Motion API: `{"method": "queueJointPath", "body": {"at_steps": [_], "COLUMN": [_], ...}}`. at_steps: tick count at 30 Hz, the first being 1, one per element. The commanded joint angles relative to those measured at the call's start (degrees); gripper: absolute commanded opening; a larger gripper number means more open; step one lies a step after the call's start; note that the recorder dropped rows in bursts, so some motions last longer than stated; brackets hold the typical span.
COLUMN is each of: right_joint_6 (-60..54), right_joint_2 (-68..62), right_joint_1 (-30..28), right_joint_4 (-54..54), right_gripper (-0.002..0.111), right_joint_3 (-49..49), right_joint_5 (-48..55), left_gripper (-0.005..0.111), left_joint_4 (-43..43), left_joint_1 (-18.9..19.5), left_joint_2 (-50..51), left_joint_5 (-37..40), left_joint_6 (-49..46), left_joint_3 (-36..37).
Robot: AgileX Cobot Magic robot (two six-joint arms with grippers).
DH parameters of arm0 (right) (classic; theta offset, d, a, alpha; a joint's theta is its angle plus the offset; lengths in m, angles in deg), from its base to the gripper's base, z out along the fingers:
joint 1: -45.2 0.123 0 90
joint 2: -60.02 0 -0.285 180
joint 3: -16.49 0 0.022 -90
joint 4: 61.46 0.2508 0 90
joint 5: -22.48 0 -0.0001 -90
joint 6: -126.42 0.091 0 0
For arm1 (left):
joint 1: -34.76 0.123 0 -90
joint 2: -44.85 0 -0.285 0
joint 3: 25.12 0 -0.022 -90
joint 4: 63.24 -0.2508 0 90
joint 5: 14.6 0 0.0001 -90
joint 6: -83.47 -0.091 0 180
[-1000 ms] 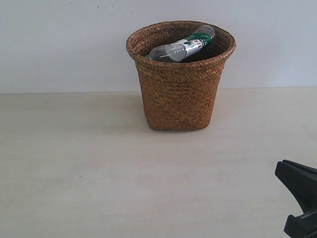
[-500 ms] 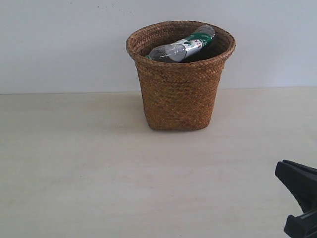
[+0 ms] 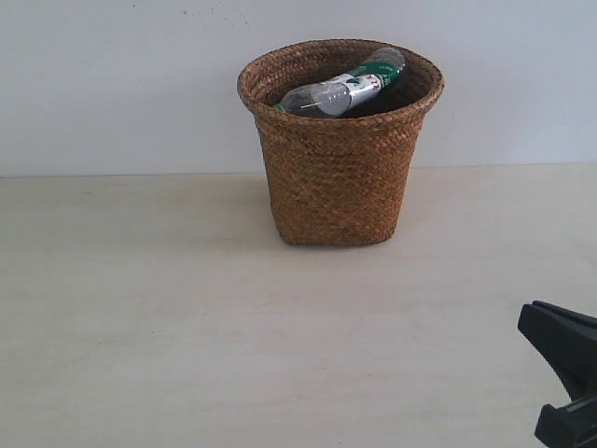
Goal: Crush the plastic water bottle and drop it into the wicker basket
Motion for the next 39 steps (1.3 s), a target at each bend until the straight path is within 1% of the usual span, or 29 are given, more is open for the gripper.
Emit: {"method": "queueJointPath", "body": {"at_steps": [1,3,8,13,16,18,20,22,26,31,39], "right_joint_6": [0.1,0.1,0.1,0.1,0.1,0.1,0.1,0.1,0.1,0.1,0.1], "right_joint_2": [0.4,0.4,0.4,0.4,0.4,0.4,0.4,0.4,0.4,0.4,0.4], "right_joint_1": [-0.2,-0.2,-0.2,-0.2,-0.2,-0.2,-0.2,-0.2,-0.2,-0.2,-0.2], "right_joint_4": [-0.2,-0.2,0.0,0.0,0.0,0.0,0.0,0.0,0.0,0.0,0.0], "right_gripper": [0.0,0.0,0.0,0.0,0.0,0.0,0.0,0.0,0.0,0.0,0.0], "right_joint_3": [0.3,0.3,0.3,0.3,0.3,0.3,0.3,0.3,0.3,0.3,0.3], "right_joint_5": [-0.1,-0.1,-0.1,-0.1,-0.1,-0.1,-0.1,-0.1,-0.1,-0.1,-0.1], "left_gripper": [0.004,0.004,0.004,0.004,0.004,0.004,0.004,0.004,0.004,0.004,0.004], "left_joint_4": [0.5,1.3,6.7,6.8,6.9,8.7,12.0,13.7,13.9,12.9,12.7], "left_joint_1": [0.5,0.5,0.5,0.5,0.5,0.5,0.5,0.5,0.5,0.5,0.5], "left_joint_2": [-8.6,-12.0,-19.3,-21.8,-21.8,-21.8,-21.8,-21.8,-21.8,-21.8,-21.8], "left_joint_5": [0.7,1.5,1.5,0.4,-3.1,-4.9,-2.5,-2.4,-1.5,8.1,8.2], "left_joint_6": [1.3,0.2,-7.6,-7.8,-7.9,-9.4,-12.1,-14.8,-16.5,-16.5,-16.5], "left_joint_3": [7.0,10.9,17.6,22.7,25.8,26.1,26.1,26.1,26.1,26.1,26.1]}}
